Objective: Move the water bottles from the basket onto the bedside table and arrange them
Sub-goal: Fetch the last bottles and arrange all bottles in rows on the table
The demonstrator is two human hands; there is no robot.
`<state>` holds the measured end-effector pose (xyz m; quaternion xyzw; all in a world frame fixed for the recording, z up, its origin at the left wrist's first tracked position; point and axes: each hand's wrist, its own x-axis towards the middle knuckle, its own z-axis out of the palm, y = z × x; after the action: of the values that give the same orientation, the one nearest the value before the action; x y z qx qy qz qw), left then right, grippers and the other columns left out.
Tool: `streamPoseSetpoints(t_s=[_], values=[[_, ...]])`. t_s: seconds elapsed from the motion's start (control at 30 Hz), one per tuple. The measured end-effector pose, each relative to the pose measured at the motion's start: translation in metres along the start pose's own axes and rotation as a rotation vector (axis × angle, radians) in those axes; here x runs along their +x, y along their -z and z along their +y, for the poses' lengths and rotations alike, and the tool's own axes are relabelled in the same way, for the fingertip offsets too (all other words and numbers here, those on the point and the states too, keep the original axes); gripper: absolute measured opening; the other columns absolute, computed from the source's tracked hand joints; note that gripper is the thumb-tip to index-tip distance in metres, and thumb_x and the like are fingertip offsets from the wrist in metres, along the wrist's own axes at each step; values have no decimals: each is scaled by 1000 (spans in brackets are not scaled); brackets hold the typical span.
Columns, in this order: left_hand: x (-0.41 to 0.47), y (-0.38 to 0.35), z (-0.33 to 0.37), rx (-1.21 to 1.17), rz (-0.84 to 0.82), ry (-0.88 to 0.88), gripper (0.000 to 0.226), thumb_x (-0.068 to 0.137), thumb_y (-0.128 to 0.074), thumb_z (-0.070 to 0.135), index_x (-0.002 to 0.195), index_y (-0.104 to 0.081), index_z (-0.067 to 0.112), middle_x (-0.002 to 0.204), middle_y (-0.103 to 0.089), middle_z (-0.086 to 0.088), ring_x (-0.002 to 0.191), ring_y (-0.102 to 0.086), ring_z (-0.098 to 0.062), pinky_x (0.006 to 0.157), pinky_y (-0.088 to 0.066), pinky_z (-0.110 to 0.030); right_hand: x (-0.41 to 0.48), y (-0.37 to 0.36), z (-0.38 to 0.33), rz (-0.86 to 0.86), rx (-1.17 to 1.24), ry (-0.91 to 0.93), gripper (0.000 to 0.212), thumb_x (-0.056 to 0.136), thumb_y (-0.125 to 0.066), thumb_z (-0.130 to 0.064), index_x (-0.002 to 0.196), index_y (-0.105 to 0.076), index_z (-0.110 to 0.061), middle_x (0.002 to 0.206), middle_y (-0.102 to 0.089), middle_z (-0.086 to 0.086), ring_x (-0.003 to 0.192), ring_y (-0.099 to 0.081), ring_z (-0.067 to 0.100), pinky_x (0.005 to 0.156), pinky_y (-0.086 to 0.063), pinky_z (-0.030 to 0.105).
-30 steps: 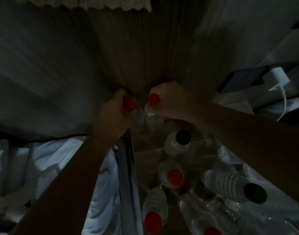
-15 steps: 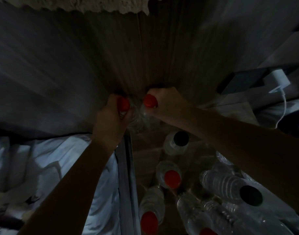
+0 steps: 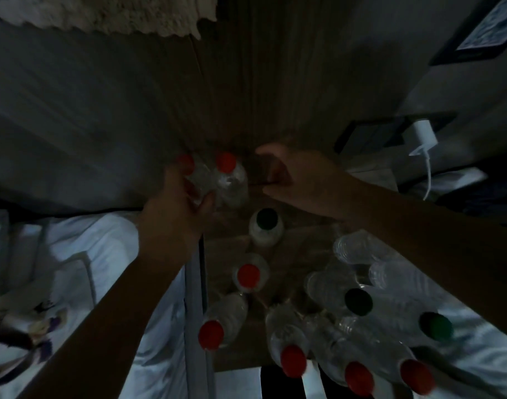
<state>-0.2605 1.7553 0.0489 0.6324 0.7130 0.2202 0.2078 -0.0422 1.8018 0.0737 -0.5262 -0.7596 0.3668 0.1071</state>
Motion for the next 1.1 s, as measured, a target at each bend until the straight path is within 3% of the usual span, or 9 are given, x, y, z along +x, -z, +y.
streamPoseSetpoints(t_s=[0.13,0.23,0.4,0.47,0.53,0.57,0.8,0.93,1.1], values=[[-16,-2,29,32,-155,-122,44,86,-62,41,122,-50,18,99,-66,-5,89,-65,-27,81,-52,-40,-41,17,7,-37,-50,-2,53,87,-65,-30,135,-46,-25,103,-62,-8,92,-59,7,83,-50,26],[-22,-2,47,51,-256,-159,47,85,-57,46,123,-50,19,107,-65,-5,97,-63,-27,85,-51,-44,-71,23,14,-75,-107,3,45,88,-65,-33,129,-51,-24,97,-58,-12,90,-58,7,80,-50,26],[-24,-19,58,128,-367,-186,42,86,-63,38,120,-53,15,111,-63,-6,99,-61,-23,82,-49,-34,-108,21,28,-168,-149,11,32,88,-62,-40,113,-60,-21,84,-63,-4,78,-60,12,83,-51,38],[-24,-27,58,136,-362,-200,39,85,-64,39,114,-54,16,106,-63,-5,95,-61,-22,80,-49,-36,-117,19,31,-221,-175,0,36,88,-61,-42,116,-59,-19,73,-55,-9,69,-55,4,78,-46,29],[-23,-33,57,173,-352,-216,36,84,-64,38,111,-56,15,103,-61,-5,93,-60,-23,78,-49,-37,-124,19,32,-271,-151,5,32,89,-62,-39,112,-58,-17,67,-45,-12,59,-48,-1,60,-39,12],[-22,-34,57,195,-344,-227,35,83,-63,40,107,-56,16,101,-60,-5,91,-59,-23,77,-49,-37,-127,18,33,-297,-136,19,27,89,-62,-38,108,-57,-19,67,-44,-12,57,-48,-1,56,-37,11],[-16,-44,60,328,-409,-211,34,83,-59,48,98,-53,19,89,-59,-3,83,-59,-25,74,-49,-38,-135,3,47,-514,-89,-12,44,83,-66,-47,117,-50,-24,74,-44,-16,65,-47,-2,60,-34,14],[-14,-49,59,367,-402,-216,40,82,-60,50,102,-50,16,86,-56,-4,80,-57,-25,71,-49,-38,-139,-6,56,-516,-194,27,41,83,-68,-42,112,-48,-23,78,-47,-14,74,-52,6,65,-39,21],[-13,-55,58,367,-380,-212,43,80,-60,50,105,-47,18,89,-58,-5,80,-57,-26,70,-50,-37,-140,-14,56,-437,-382,194,45,86,-64,-40,122,-45,-20,104,-62,-1,87,-57,11,74,-43,21]])
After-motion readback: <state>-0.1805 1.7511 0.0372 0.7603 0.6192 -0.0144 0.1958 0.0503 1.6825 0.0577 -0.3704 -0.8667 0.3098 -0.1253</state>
